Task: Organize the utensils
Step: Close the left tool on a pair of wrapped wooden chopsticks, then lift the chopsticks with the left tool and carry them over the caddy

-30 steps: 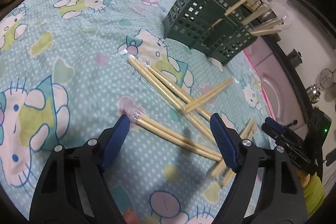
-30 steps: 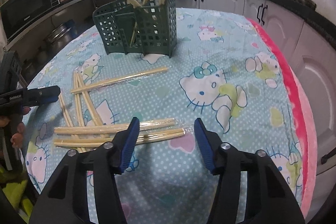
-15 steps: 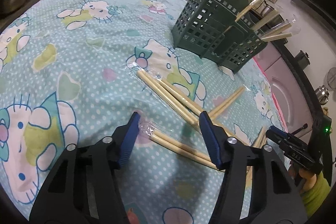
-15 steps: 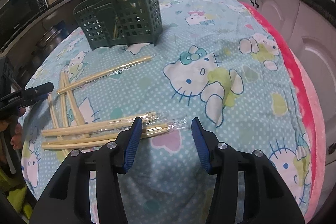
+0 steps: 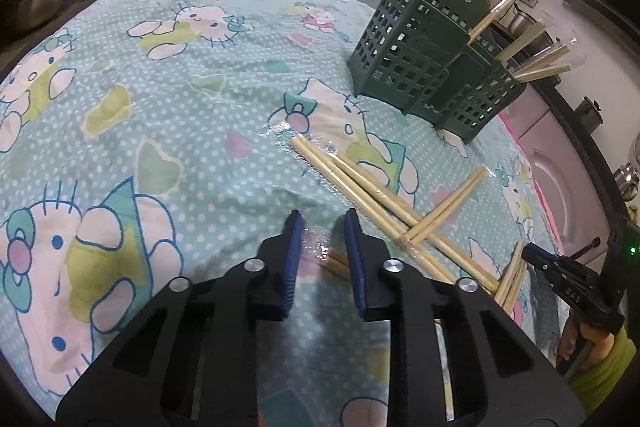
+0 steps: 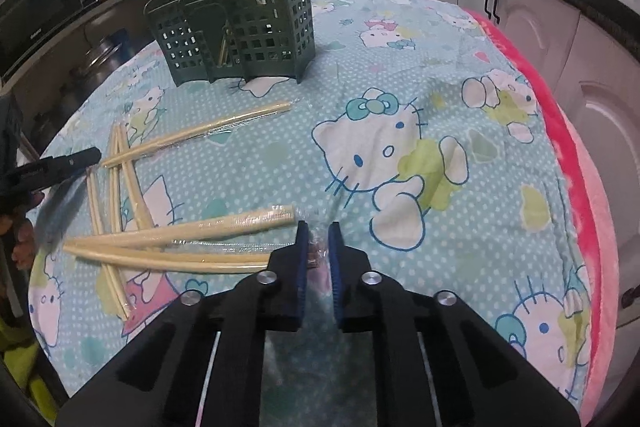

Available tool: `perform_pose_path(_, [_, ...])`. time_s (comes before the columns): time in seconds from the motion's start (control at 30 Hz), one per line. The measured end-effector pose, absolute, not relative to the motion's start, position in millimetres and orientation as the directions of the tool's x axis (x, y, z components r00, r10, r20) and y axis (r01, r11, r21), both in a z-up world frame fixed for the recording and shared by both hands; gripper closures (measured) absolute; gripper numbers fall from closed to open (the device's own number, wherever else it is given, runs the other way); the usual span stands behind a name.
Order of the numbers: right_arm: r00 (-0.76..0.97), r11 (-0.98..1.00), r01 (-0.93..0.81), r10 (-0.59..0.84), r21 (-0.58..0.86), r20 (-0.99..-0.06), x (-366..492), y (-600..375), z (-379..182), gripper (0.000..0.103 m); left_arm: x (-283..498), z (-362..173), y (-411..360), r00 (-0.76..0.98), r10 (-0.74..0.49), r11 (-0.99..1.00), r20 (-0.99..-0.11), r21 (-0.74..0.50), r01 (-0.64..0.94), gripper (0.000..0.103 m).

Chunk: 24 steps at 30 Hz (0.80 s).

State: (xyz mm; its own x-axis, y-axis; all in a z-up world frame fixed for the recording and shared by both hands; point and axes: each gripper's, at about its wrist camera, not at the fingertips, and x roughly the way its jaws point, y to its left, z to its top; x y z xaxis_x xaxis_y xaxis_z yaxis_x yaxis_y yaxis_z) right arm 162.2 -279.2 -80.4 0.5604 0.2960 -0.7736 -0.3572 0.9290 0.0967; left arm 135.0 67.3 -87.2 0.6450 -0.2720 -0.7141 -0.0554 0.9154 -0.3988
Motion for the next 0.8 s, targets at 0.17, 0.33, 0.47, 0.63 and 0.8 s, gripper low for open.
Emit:
perform_pose_path(0.17, [0.568, 0.930, -0.360, 0.281, 0.074, -0.773, 160.5, -282.0, -74.7, 0.097, 133.6, -87.6, 73.2, 0.642, -0.281, 0.910, -0.713, -0.411, -0.059, 0.098])
perform_pose_path(0.33, [0.586, 0.943, -0.323, 0.266, 0.080, -0.766, 161.9, -296.6, -66.0, 0.098, 129.8, -85.7, 77.8, 0.648, -0.300, 0.903, -0.700, -0.428, -0.044, 0.100])
perform_pose_path(0.47, [0.618, 0.956, -0.281, 0.246, 0.082, -0.747, 162.9, -310.6, -53.2, 0.099, 123.7, -78.9, 79.2, 0.664, -0.310, 0.901, -0.680, -0.434, -0.024, 0.101])
perform_pose_path(0.63, [0.676, 0.959, -0.267, 0.253, 0.089, -0.692, 156.6, -320.4, -26.8, 0.099, 112.9, -58.0, 81.7, 0.699, -0.324, 0.894, -0.637, -0.447, 0.007, 0.101])
perform_pose_path(0.8, [0.722, 0.951, -0.299, 0.281, 0.081, -0.632, 145.9, -314.6, 1.4, 0.099, 104.5, -28.9, 80.2, 0.739, -0.339, 0.891, -0.583, -0.452, 0.052, 0.101])
